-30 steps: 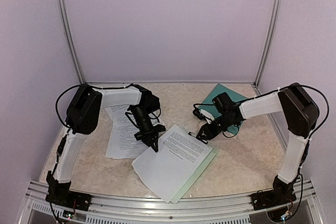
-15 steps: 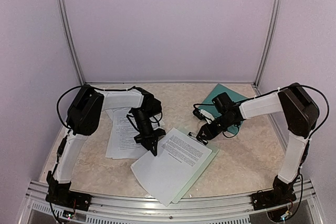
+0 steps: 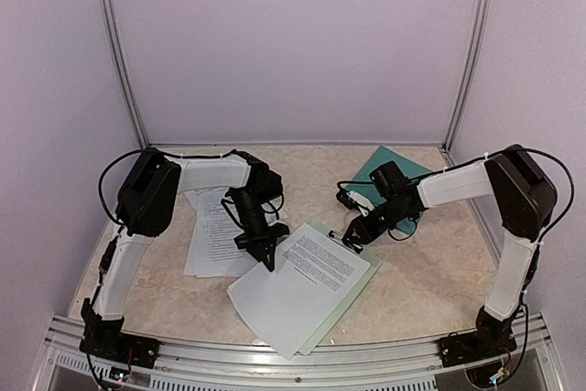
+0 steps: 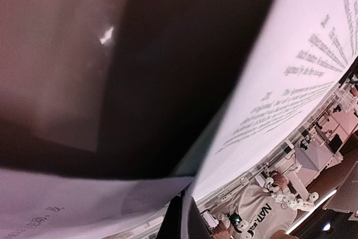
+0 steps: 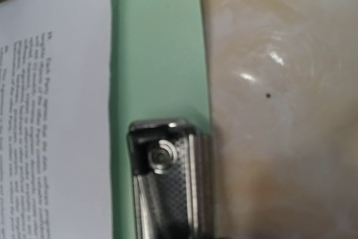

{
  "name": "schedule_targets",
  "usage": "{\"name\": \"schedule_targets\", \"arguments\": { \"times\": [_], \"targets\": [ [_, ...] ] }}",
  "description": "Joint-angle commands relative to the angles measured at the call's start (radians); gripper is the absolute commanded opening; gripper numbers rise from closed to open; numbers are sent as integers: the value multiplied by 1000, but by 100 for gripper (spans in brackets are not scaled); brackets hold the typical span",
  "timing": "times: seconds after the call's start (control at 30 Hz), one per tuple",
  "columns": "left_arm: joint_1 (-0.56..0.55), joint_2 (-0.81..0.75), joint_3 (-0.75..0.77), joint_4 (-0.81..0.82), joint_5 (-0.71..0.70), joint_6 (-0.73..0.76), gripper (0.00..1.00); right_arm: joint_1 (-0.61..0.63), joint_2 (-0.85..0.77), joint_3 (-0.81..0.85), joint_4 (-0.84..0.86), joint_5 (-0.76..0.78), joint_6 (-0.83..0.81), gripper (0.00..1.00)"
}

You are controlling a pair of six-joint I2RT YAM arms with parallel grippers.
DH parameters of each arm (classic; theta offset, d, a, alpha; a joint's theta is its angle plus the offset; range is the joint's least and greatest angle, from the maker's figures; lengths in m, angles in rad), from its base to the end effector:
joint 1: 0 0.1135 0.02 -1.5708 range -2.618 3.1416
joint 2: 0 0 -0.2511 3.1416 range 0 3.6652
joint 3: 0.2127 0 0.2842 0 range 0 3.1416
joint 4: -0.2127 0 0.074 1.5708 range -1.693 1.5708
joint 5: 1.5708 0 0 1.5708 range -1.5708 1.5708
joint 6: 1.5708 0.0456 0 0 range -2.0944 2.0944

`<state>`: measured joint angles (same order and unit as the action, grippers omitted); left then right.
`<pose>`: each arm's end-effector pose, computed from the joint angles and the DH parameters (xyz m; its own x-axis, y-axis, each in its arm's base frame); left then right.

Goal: Put the files into the folder
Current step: Insert the file into the spring clip on the folder.

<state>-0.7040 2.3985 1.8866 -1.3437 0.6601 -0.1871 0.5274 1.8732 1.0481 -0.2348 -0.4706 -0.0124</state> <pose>0.3215 -0.3097 0.0940 -0.7895 0.4776 0.3855 0.2373 0.8167 -0.5260 0.3209 0.2108 0.0898 -0.7458 -0.4471 -0.4938 -0.6494 0.6531 0.3894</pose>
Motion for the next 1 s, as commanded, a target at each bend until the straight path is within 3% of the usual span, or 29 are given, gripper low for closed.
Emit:
{"name": "schedule_targets", "arguments": {
  "times": [0.0,0.37,0.97],
  "targets": [
    [-5,8,25,-151,-39,-13,0,4,-6,8,-23,-5,11,0],
    [-18,52,66,-184,-54,-23,0,15,-12,22,-37,20,10,0],
    [-28,56,30,-170,-70,-23,0,-15,26,3,28,-112,77,0]
  ]
}}
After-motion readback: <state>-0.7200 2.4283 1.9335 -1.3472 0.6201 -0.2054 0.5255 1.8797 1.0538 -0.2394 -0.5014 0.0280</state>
